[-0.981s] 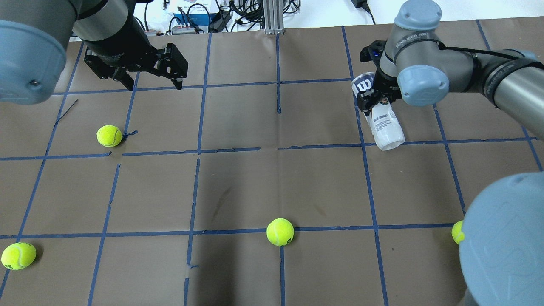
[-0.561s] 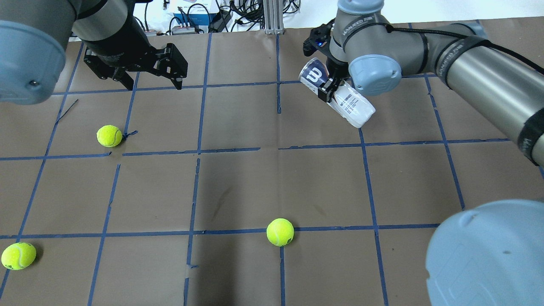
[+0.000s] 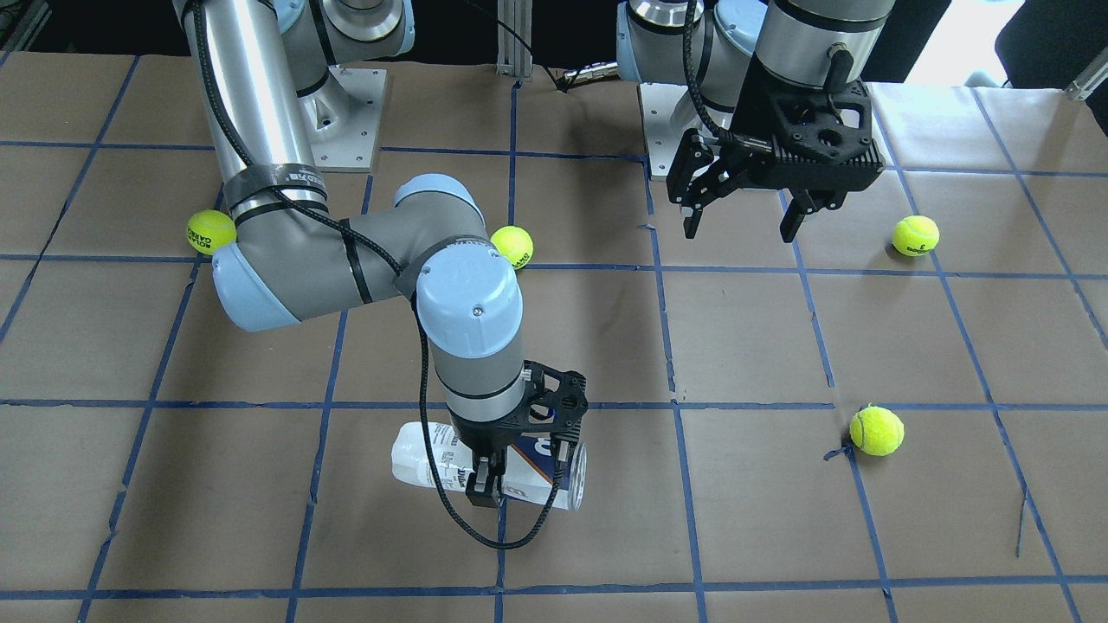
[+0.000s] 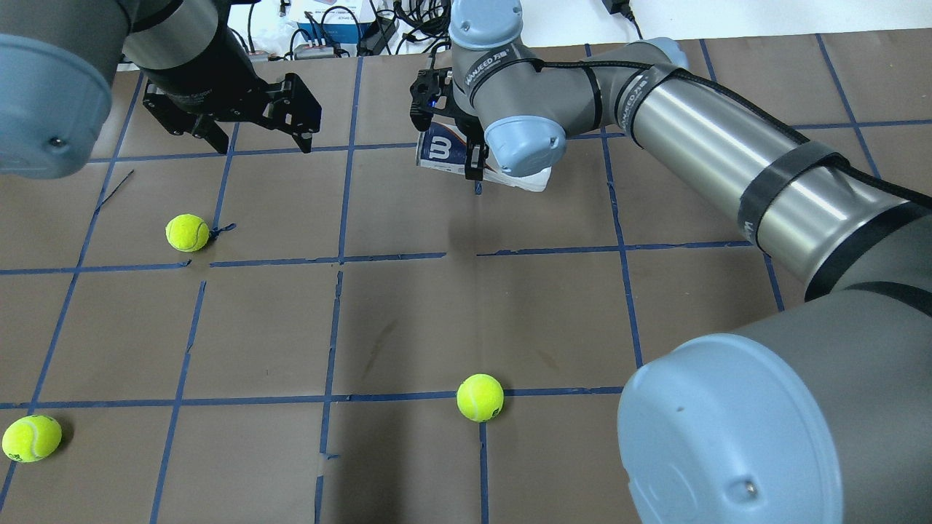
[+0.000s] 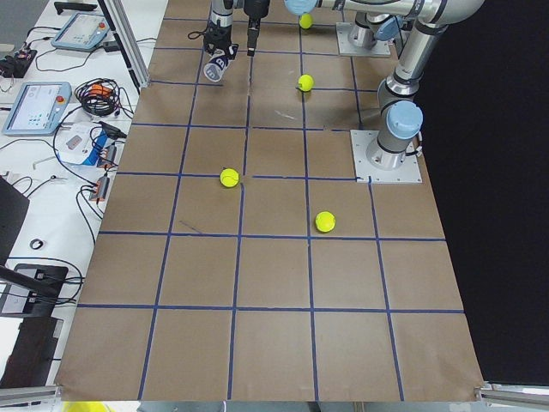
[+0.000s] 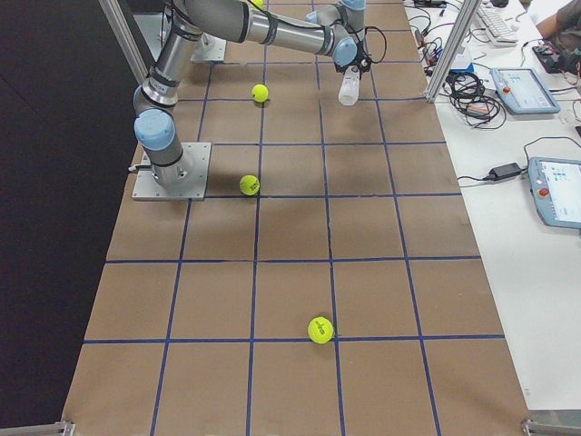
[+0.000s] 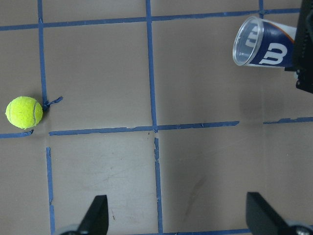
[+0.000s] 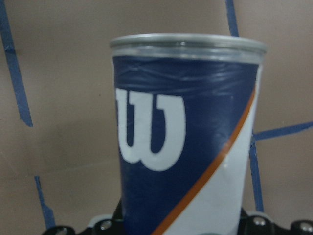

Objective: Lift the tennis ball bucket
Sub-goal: 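Carry the can with the right gripper toward the left gripper, then lay the can on its side and withdraw the right gripper while the left gripper approaches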

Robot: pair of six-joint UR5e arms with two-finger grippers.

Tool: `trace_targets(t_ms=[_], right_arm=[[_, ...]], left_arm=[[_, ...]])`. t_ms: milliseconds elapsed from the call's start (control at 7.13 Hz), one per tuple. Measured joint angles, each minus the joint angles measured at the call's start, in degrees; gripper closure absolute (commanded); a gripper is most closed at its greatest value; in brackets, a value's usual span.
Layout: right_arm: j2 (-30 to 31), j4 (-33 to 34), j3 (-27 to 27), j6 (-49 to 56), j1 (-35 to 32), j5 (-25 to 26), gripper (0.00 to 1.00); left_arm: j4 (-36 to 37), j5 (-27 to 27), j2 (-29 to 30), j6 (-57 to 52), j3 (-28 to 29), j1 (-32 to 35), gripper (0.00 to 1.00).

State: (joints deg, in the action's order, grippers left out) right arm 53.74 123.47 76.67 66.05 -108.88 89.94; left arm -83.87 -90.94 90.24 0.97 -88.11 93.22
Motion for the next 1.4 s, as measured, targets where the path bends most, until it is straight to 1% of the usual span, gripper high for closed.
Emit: trace_targets(t_ms=[140, 421, 561, 701, 841, 1121, 1402], right_arm=[[-0.9, 0.7, -0.2, 4.3, -0.3, 0.2, 0.36], [-2.3, 1.2, -0.2, 8.8, -0.3, 0.7, 0.35], [-3.0, 1.3, -0.2, 9.9, -0.4, 0.8, 0.3], [-3.5, 1.3, -0.1, 10.4, -0.4, 0.6, 0.02], [-3.7, 1.4, -0.1, 10.8, -0.4, 0.0, 0.0], [-3.8, 2.3, 0.0, 11.0, -0.4, -1.3, 0.0], [-3.7, 2.7, 0.0, 11.0, -0.4, -1.6, 0.0]], left_arm=[[0.0, -0.1, 0.0, 0.0, 0.0, 0.0, 0.0], [-0.1, -0.1, 0.0, 0.0, 0.0, 0.0, 0.0], [-0.1, -0.1, 0.0, 0.0, 0.0, 0.0, 0.0], [-0.1, -0.2, 0.0, 0.0, 0.0, 0.0, 0.0], [-0.1, -0.3, 0.0, 0.0, 0.0, 0.0, 0.0], [0.0, -0.6, -0.1, -0.2, -0.1, 0.0, 0.0], [-0.3, -0.6, -0.1, -0.7, -0.5, -0.1, 0.0]])
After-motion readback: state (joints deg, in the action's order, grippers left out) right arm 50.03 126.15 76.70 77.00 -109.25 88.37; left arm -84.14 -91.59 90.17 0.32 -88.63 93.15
